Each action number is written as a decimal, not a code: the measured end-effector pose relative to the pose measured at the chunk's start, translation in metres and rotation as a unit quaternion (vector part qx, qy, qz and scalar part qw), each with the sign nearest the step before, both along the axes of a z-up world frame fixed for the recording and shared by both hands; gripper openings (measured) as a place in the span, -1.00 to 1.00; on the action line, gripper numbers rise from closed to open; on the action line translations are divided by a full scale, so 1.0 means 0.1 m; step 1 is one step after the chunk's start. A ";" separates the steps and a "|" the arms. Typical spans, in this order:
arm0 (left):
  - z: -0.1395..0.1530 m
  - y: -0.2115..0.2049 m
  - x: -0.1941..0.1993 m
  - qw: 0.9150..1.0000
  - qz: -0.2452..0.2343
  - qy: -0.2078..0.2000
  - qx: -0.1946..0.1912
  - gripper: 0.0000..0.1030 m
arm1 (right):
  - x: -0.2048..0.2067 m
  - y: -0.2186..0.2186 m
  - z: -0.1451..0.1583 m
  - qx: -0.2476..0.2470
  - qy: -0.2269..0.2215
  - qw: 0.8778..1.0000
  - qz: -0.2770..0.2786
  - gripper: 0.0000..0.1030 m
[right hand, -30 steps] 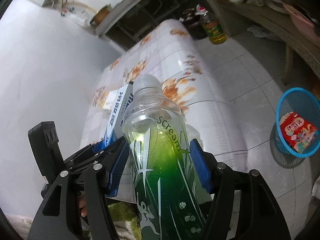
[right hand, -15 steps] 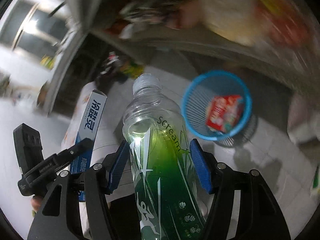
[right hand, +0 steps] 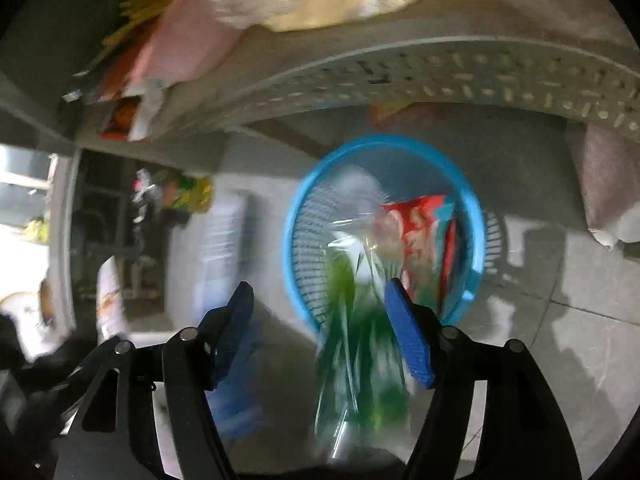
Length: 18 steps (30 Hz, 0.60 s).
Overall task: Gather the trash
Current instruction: 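Carry the bottle and toothpaste box over the wastebasket and open both grippers, then move both tools back over the table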
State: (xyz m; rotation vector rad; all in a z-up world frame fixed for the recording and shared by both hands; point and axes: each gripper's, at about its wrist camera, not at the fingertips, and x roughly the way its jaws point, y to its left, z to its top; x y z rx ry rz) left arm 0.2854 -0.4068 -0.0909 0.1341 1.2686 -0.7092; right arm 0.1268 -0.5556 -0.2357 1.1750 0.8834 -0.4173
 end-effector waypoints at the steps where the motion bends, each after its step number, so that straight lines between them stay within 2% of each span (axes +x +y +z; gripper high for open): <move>1: 0.02 0.04 0.00 1.000 0.000 0.004 -0.007 0.31 | -0.01 0.03 -0.02 -0.002 -0.002 1.000 0.001 0.29; 5: 0.13 0.22 -0.09 1.000 -0.015 -0.017 -0.013 0.31 | -0.10 0.16 -0.04 -0.024 0.008 1.000 0.015 0.29; 11: 0.17 0.47 -0.19 1.000 -0.010 -0.018 -0.022 0.31 | -0.26 0.27 -0.05 -0.040 0.021 0.999 0.030 0.29; 18: 0.42 0.87 -0.40 0.998 -0.008 -0.042 -0.043 0.31 | -0.45 0.46 0.25 -0.094 0.025 0.993 0.067 0.29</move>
